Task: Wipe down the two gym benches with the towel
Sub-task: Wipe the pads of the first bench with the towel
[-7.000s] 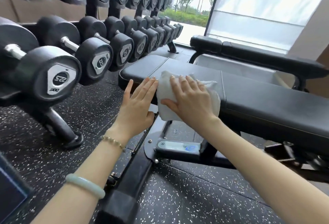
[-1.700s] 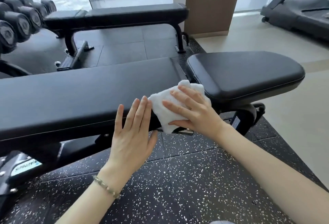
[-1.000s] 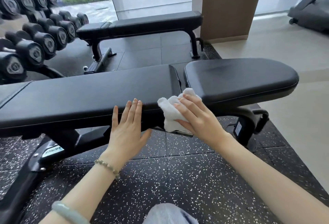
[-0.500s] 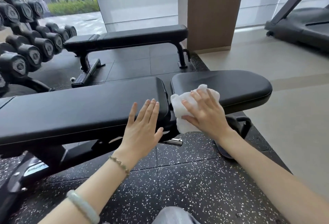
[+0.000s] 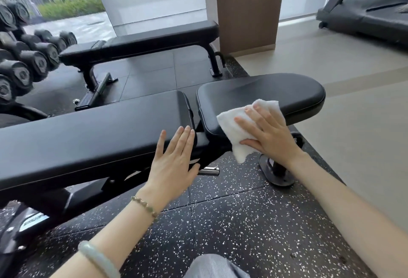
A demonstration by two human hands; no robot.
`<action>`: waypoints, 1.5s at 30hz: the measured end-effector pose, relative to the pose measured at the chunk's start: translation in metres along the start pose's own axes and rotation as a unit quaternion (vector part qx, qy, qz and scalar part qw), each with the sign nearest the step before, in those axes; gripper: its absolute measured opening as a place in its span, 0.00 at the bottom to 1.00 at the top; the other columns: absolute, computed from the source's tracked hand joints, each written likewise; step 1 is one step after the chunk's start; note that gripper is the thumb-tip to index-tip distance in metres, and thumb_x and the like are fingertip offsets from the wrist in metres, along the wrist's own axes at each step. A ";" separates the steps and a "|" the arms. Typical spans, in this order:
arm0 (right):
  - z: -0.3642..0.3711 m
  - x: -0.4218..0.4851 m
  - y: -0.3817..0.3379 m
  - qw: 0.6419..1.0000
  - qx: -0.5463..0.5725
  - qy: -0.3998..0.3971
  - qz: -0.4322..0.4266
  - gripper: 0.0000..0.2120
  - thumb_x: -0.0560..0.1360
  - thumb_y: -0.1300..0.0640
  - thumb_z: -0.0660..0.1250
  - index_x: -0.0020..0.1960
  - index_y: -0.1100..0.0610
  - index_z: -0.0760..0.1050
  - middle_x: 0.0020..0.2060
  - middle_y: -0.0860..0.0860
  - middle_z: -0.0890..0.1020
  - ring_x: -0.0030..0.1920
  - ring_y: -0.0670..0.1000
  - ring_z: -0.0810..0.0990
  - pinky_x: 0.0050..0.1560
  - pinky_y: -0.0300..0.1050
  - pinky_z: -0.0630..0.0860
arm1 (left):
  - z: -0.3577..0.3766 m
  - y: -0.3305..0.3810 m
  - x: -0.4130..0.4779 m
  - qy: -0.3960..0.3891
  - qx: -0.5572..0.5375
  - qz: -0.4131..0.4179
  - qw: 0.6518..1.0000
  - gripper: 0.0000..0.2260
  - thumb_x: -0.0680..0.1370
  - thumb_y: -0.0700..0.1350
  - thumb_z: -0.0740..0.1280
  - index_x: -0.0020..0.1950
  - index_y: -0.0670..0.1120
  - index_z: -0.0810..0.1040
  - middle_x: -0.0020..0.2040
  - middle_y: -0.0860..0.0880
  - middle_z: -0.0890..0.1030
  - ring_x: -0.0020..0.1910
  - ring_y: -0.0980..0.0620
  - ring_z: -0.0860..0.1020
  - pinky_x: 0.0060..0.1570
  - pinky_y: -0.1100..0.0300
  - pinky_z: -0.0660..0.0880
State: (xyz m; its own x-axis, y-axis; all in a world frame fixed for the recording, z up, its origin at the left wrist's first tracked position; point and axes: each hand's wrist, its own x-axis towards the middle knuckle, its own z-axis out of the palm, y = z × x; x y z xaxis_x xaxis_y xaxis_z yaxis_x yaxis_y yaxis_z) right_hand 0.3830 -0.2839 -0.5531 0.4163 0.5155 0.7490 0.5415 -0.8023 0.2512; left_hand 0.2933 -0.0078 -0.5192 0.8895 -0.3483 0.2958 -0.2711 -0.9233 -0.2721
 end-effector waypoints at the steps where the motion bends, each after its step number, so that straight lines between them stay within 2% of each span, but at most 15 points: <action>1: -0.002 -0.002 0.008 1.000 -0.004 -0.011 0.005 0.26 0.79 0.39 0.56 0.70 0.54 0.67 0.64 0.60 0.75 0.67 0.61 0.68 0.66 0.61 0.65 | -0.001 0.000 0.000 -0.009 -0.001 -0.003 1.000 0.34 0.76 0.60 0.53 0.77 0.42 0.50 0.77 0.47 0.54 0.76 0.50 0.49 0.72 0.44 0.39; 4: -0.005 -0.005 0.011 0.998 0.006 -0.038 0.042 0.26 0.79 0.38 0.53 0.70 0.53 0.66 0.65 0.60 0.74 0.68 0.63 0.67 0.67 0.63 0.63 | -0.003 0.003 0.001 -0.025 -0.008 0.000 1.000 0.36 0.77 0.61 0.51 0.75 0.45 0.38 0.76 0.49 0.41 0.75 0.51 0.38 0.71 0.45 0.32; 6: -0.005 -0.005 -0.007 0.993 0.024 -0.053 0.106 0.27 0.79 0.36 0.51 0.71 0.51 0.65 0.67 0.61 0.72 0.70 0.64 0.64 0.68 0.66 0.59 | -0.005 0.006 0.002 -0.029 -0.021 -0.009 0.999 0.37 0.78 0.62 0.52 0.73 0.45 0.33 0.76 0.50 0.37 0.74 0.52 0.34 0.70 0.44 0.30; 8: -0.005 0.000 -0.029 0.985 0.032 -0.071 0.155 0.30 0.77 0.33 0.48 0.71 0.49 0.64 0.67 0.61 0.70 0.70 0.65 0.61 0.68 0.68 0.55 | -0.009 0.008 0.003 -0.031 -0.025 -0.014 0.999 0.38 0.78 0.61 0.54 0.75 0.44 0.36 0.77 0.49 0.41 0.74 0.52 0.35 0.70 0.44 0.30; 11: -0.004 0.013 -0.050 0.979 0.030 -0.094 0.176 0.31 0.76 0.31 0.45 0.71 0.47 0.62 0.66 0.63 0.71 0.69 0.66 0.60 0.68 0.68 0.53 | -0.010 0.009 0.002 -0.050 -0.021 -0.022 0.998 0.37 0.78 0.61 0.55 0.77 0.43 0.41 0.78 0.48 0.44 0.74 0.52 0.35 0.69 0.45 0.30; 16: -0.001 0.013 -0.039 0.986 0.027 -0.089 0.140 0.29 0.76 0.31 0.46 0.71 0.44 0.61 0.66 0.59 0.71 0.68 0.63 0.61 0.68 0.66 0.53 | -0.005 0.017 0.015 -0.017 -0.009 -0.012 1.000 0.36 0.74 0.60 0.54 0.76 0.40 0.56 0.75 0.43 0.60 0.75 0.49 0.52 0.71 0.43 0.43; 22: -0.005 0.003 -0.006 0.993 0.043 -0.075 0.080 0.27 0.76 0.34 0.49 0.70 0.47 0.63 0.65 0.58 0.74 0.67 0.61 0.64 0.69 0.61 0.55 | -0.008 0.034 0.044 0.016 -0.042 0.115 0.992 0.36 0.74 0.57 0.56 0.77 0.42 0.52 0.77 0.47 0.56 0.76 0.50 0.53 0.72 0.43 0.45; 30: -0.009 -0.007 0.032 0.991 0.025 -0.095 0.095 0.29 0.73 0.32 0.54 0.69 0.46 0.63 0.66 0.57 0.73 0.66 0.63 0.69 0.67 0.63 0.57 | -0.011 0.051 0.077 0.028 -0.085 0.171 0.981 0.33 0.74 0.55 0.56 0.77 0.45 0.54 0.76 0.49 0.57 0.76 0.53 0.53 0.73 0.43 0.43; 34: -0.011 -0.010 0.018 0.980 0.031 -0.084 0.180 0.32 0.71 0.32 0.56 0.71 0.45 0.61 0.72 0.57 0.64 0.73 0.62 0.56 0.69 0.66 0.47 | -0.010 0.055 0.085 0.022 -0.101 0.183 0.978 0.32 0.72 0.52 0.57 0.76 0.48 0.57 0.75 0.51 0.62 0.75 0.53 0.54 0.73 0.44 0.42; 36: -0.016 -0.016 -0.002 0.959 0.072 -0.039 0.271 0.33 0.71 0.33 0.59 0.73 0.46 0.61 0.74 0.58 0.57 0.75 0.60 0.48 0.71 0.64 0.45 | -0.011 0.053 0.087 0.017 -0.107 0.185 0.977 0.32 0.71 0.51 0.55 0.76 0.49 0.58 0.74 0.51 0.63 0.75 0.53 0.55 0.73 0.45 0.41; 38: -0.021 -0.020 -0.031 0.921 0.130 0.030 0.366 0.32 0.74 0.39 0.60 0.74 0.50 0.60 0.75 0.58 0.53 0.76 0.57 0.44 0.74 0.55 0.43 | -0.012 0.050 0.086 0.012 -0.108 0.187 0.976 0.33 0.70 0.51 0.54 0.76 0.49 0.57 0.75 0.52 0.61 0.76 0.53 0.53 0.73 0.46 0.40; 39: -0.022 -0.019 -0.045 0.888 0.172 0.064 0.421 0.31 0.76 0.43 0.59 0.75 0.52 0.58 0.75 0.58 0.50 0.76 0.55 0.43 0.74 0.48 0.41 | -0.013 0.049 0.087 0.011 -0.113 0.190 0.975 0.33 0.70 0.51 0.53 0.77 0.50 0.57 0.76 0.52 0.61 0.76 0.54 0.53 0.73 0.47 0.40; 42: -0.020 0.005 -0.077 0.747 0.310 0.129 0.574 0.30 0.79 0.49 0.55 0.77 0.55 0.48 0.76 0.58 0.42 0.75 0.50 0.39 0.70 0.31 0.35 | -0.013 0.046 0.086 0.005 -0.130 0.201 0.971 0.33 0.70 0.50 0.53 0.77 0.50 0.56 0.76 0.52 0.59 0.76 0.54 0.53 0.73 0.47 0.39; 43: -0.017 0.016 -0.082 0.711 0.333 0.139 0.604 0.32 0.79 0.48 0.54 0.77 0.56 0.45 0.76 0.59 0.40 0.75 0.50 0.38 0.70 0.31 0.35 | -0.013 0.044 0.086 0.003 -0.129 0.203 0.971 0.34 0.70 0.50 0.53 0.77 0.51 0.55 0.76 0.53 0.58 0.75 0.55 0.54 0.73 0.47 0.39; 45: -0.011 0.036 -0.085 0.669 0.350 0.151 0.638 0.35 0.79 0.45 0.54 0.76 0.58 0.38 0.75 0.59 0.36 0.74 0.50 0.34 0.73 0.42 0.36 | -0.014 0.042 0.086 0.001 -0.128 0.204 0.971 0.34 0.70 0.50 0.54 0.77 0.51 0.54 0.76 0.54 0.57 0.74 0.56 0.57 0.73 0.48 0.39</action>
State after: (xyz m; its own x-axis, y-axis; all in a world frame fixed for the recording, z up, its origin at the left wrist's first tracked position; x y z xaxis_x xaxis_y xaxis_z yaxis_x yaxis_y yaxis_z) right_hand 0.3439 -0.2003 -0.5406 0.7568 -0.6235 0.1962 0.1392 -0.1396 -0.9804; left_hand 0.3529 -0.0788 -0.4925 0.6889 -0.6930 0.2127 -0.6830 -0.7188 -0.1299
